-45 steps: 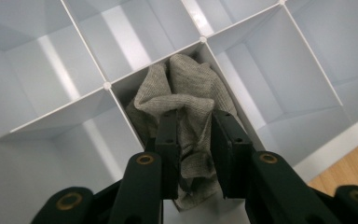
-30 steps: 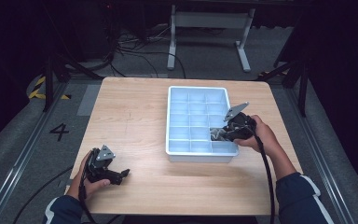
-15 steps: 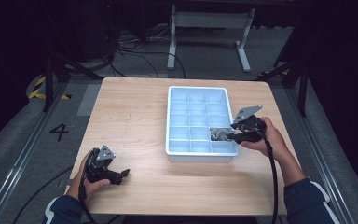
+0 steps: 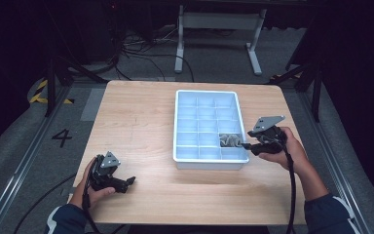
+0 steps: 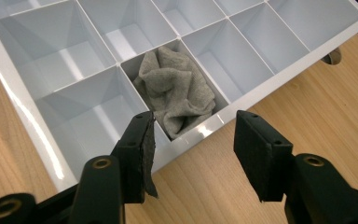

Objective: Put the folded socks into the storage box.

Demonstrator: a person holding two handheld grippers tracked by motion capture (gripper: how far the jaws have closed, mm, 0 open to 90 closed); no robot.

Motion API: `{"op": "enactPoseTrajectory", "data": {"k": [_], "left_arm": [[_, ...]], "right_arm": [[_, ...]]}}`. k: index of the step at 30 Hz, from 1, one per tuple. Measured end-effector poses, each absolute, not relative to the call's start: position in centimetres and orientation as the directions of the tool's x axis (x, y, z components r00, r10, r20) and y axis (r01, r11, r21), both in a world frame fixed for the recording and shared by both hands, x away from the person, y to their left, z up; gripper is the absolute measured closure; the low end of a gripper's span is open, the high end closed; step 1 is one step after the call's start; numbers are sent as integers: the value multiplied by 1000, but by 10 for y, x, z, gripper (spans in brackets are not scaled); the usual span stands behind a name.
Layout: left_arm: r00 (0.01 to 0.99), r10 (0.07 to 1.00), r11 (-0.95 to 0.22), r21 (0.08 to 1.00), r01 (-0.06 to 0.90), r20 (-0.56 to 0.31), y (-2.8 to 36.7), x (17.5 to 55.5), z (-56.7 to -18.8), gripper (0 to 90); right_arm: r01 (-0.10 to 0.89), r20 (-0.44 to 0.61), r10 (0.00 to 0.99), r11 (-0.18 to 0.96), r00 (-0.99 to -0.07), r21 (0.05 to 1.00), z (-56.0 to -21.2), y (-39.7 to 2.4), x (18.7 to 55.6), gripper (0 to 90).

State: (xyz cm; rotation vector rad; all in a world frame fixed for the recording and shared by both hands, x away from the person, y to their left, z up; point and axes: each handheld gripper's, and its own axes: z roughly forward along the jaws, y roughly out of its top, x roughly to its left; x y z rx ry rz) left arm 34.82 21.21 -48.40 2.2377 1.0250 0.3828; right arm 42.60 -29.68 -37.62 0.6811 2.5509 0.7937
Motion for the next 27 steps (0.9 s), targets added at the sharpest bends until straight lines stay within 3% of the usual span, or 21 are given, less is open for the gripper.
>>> {"op": "enactPoseTrajectory", "data": {"k": [27], "left_arm": [[650, 760, -487, 659, 573, -4, 212, 348, -484, 4]], "right_arm": [[277, -249, 526, 725, -813, 630, -385, -336, 382, 438]]}}
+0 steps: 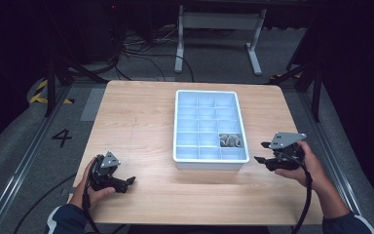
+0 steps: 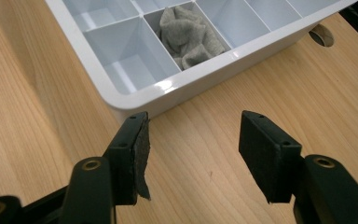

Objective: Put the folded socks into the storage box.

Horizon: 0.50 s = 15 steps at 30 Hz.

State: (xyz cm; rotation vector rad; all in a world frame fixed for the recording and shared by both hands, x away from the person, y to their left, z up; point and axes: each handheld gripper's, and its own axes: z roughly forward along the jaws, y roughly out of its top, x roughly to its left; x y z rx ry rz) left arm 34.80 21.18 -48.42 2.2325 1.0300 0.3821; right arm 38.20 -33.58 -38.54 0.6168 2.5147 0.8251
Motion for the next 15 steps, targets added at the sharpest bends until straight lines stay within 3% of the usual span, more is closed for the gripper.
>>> {"op": "enactPoseTrajectory", "data": {"k": [15], "left_arm": [[646, 763, -478, 658, 582, -17, 211, 347, -484, 4]], "right_arm": [[286, -267, 540, 730, -798, 621, -407, -361, 367, 417]]}}
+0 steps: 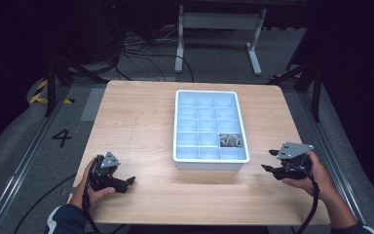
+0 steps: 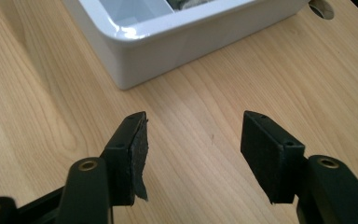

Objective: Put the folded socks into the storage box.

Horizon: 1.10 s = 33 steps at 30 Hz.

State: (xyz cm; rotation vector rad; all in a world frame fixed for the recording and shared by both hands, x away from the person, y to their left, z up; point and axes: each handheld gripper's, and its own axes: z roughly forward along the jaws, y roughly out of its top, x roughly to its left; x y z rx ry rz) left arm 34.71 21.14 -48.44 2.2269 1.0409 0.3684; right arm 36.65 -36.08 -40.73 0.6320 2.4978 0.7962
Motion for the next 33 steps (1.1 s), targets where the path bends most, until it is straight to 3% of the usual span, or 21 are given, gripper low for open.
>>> {"op": "enactPoseTrajectory", "data": {"k": [24, 33], "left_arm": [[647, 762, -482, 656, 580, -12, 212, 347, -484, 4], [644, 765, -477, 657, 584, -17, 212, 347, -484, 4]], "right_arm": [[336, -244, 592, 697, -768, 633, -441, -401, 348, 386], [397, -178, 637, 649, -750, 649, -467, -417, 341, 376]]}}
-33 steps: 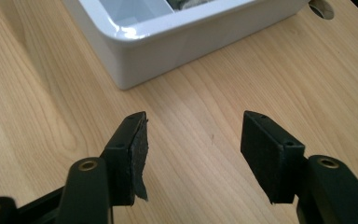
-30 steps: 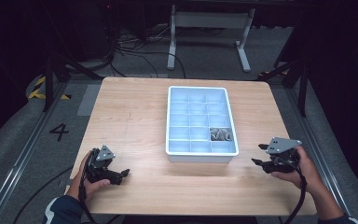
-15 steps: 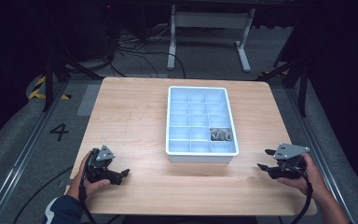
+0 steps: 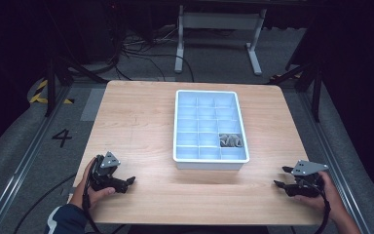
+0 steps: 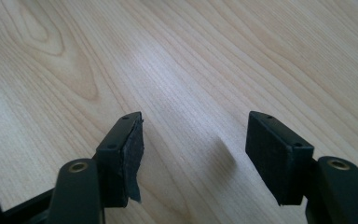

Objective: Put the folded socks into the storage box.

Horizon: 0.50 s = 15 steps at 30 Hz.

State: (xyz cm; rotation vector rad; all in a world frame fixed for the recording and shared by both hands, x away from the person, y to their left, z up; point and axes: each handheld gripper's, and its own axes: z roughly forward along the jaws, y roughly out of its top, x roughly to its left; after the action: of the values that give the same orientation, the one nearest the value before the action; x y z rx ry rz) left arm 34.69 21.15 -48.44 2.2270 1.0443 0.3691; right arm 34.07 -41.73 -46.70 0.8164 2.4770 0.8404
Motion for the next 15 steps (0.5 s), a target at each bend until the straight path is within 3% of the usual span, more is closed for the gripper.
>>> {"op": "enactPoseTrajectory", "data": {"k": [10, 15], "left_arm": [[644, 765, -478, 656, 584, -16, 212, 347, -484, 4], [641, 767, -473, 660, 584, -17, 212, 348, -485, 2]], "right_arm": [[467, -8, 718, 462, -696, 754, -483, -439, 334, 302], [480, -4, 730, 453, -683, 751, -483, -441, 334, 281]]}}
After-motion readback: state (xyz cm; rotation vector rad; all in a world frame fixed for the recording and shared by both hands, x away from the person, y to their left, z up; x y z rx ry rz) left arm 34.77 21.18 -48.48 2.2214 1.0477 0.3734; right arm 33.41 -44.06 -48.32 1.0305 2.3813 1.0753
